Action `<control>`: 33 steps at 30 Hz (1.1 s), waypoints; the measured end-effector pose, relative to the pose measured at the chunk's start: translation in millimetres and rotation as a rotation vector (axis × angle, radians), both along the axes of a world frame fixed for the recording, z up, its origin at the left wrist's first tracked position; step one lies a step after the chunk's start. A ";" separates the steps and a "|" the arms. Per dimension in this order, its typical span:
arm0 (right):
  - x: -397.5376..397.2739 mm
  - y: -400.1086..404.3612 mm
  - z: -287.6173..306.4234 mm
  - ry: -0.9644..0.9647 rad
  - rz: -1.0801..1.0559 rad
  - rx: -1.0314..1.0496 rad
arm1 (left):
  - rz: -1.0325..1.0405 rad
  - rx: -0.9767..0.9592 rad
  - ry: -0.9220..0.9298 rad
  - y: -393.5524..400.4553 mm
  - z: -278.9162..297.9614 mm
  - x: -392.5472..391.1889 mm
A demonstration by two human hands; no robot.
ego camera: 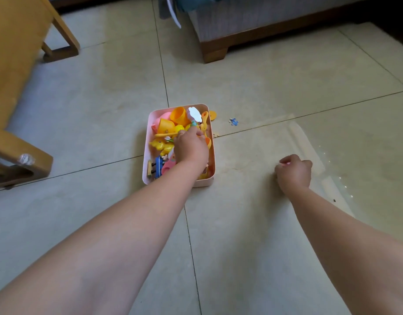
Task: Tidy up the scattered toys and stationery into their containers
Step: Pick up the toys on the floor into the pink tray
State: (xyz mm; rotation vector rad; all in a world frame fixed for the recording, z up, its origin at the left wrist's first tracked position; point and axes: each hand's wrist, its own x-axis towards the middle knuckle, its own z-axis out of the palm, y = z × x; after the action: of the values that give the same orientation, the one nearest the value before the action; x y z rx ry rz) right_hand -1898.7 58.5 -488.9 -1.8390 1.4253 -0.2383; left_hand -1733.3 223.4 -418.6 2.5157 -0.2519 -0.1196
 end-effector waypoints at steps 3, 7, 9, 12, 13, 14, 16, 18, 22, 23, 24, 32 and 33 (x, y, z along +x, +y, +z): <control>36.8 30.2 21.5 -0.228 0.097 0.015 | 0.063 0.019 -0.013 13.0 -1.4 20.3; 76.7 69.6 47.8 -0.423 0.379 0.125 | 0.161 0.100 -0.065 28.6 -5.3 54.4; 83.9 81.8 53.8 -0.382 0.537 0.279 | 0.198 0.172 -0.110 33.7 -6.7 67.4; 85.8 89.8 53.5 -0.175 0.540 0.223 | 0.191 0.253 -0.154 37.6 -8.7 82.3; 84.9 91.3 52.5 -0.087 0.503 0.141 | 0.177 0.275 -0.137 38.2 -9.9 86.9; 85.1 90.8 50.5 -0.020 0.483 0.078 | 0.171 0.296 -0.105 37.8 -10.1 92.0; 87.1 91.3 45.2 0.051 0.507 0.065 | 0.188 0.313 0.012 37.9 -12.1 100.9; 91.1 95.2 39.5 0.048 0.567 0.130 | 0.197 0.298 0.109 42.0 -15.8 105.3; 98.4 111.3 37.7 -0.045 0.473 0.247 | 0.168 0.314 0.105 55.4 -27.1 102.3; 99.4 113.9 36.7 -0.057 0.458 0.256 | 0.162 0.317 0.094 56.5 -28.6 100.6; 100.9 115.3 36.2 -0.037 0.486 0.227 | 0.164 0.324 0.087 56.4 -28.3 99.0; 118.7 128.3 39.7 0.060 0.647 0.124 | 0.127 0.259 -0.057 48.0 -10.1 96.0; 122.5 129.9 40.2 0.061 0.657 0.133 | 0.114 0.249 -0.077 48.3 -7.4 96.8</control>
State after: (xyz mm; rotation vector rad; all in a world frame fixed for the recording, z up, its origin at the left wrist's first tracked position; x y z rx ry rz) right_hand -1776.2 188.4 -448.7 -2.0997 0.7839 0.2381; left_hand -1636.5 271.8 -426.1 2.7792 -0.1299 -0.0081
